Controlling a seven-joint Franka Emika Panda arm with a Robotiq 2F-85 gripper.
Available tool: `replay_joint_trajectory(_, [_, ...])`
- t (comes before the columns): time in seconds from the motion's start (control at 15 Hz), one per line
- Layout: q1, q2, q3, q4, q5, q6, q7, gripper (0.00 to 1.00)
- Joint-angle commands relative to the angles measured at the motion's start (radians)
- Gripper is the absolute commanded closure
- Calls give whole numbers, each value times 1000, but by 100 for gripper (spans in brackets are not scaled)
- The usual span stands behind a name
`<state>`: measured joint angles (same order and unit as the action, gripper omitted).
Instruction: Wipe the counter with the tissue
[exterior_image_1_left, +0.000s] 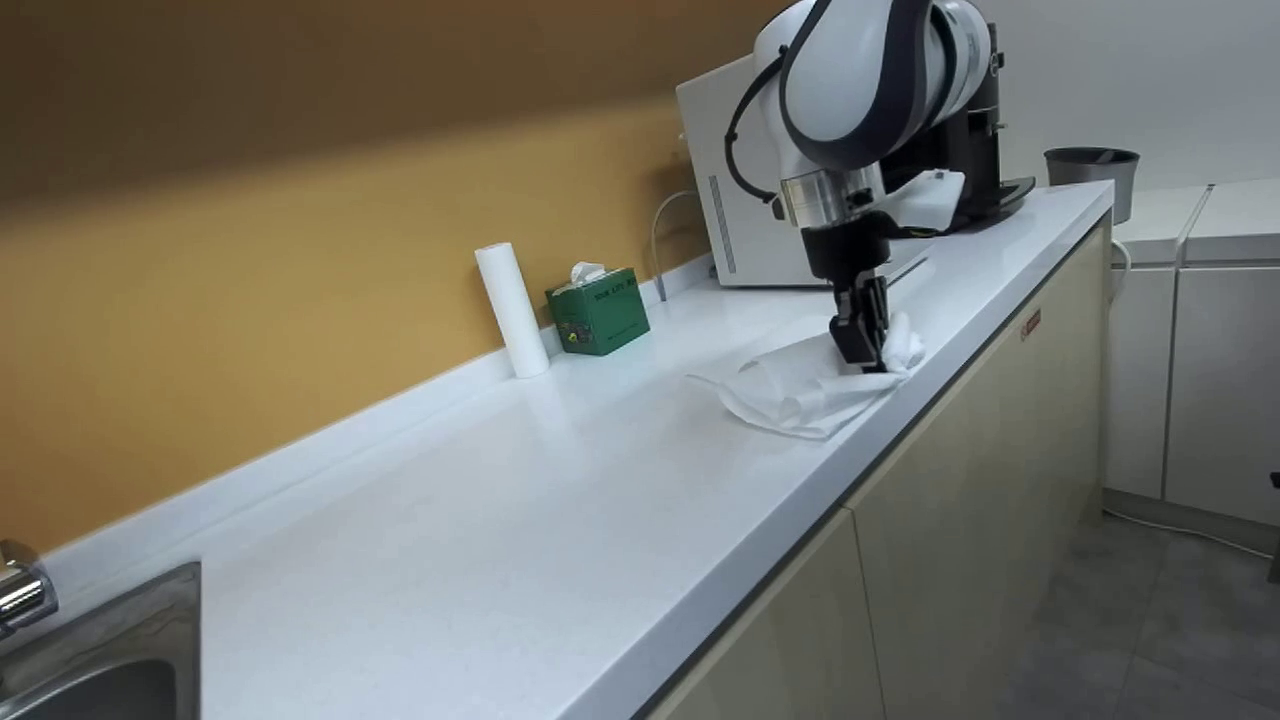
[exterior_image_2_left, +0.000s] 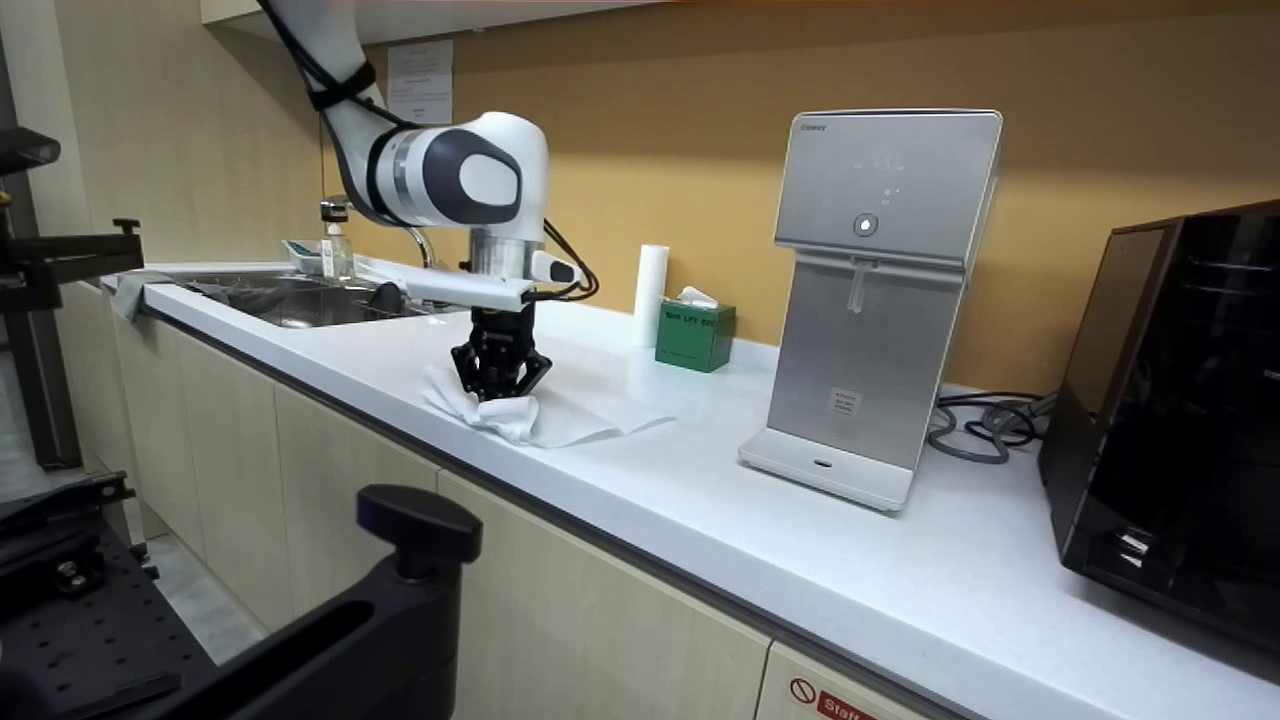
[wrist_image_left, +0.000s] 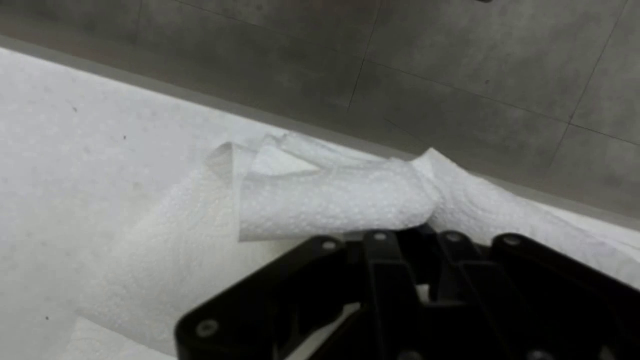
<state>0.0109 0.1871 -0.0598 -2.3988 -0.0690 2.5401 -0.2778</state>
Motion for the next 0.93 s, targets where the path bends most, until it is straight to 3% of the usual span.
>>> replay_joint_trajectory(0.0, [-27,43,35,-6,36,95,12,98])
replay_joint_trajectory(0.4, [-11,138,35,9,-17,409,76,98])
replay_joint_trajectory(0.73, [-13,156,50,28,-3,486,87,97])
replay_joint_trajectory(0.8, [-9,151,48,30,-6,494,91,68])
replay_joint_trajectory(0.87, [-10,146,51,32,-5,496,90,67])
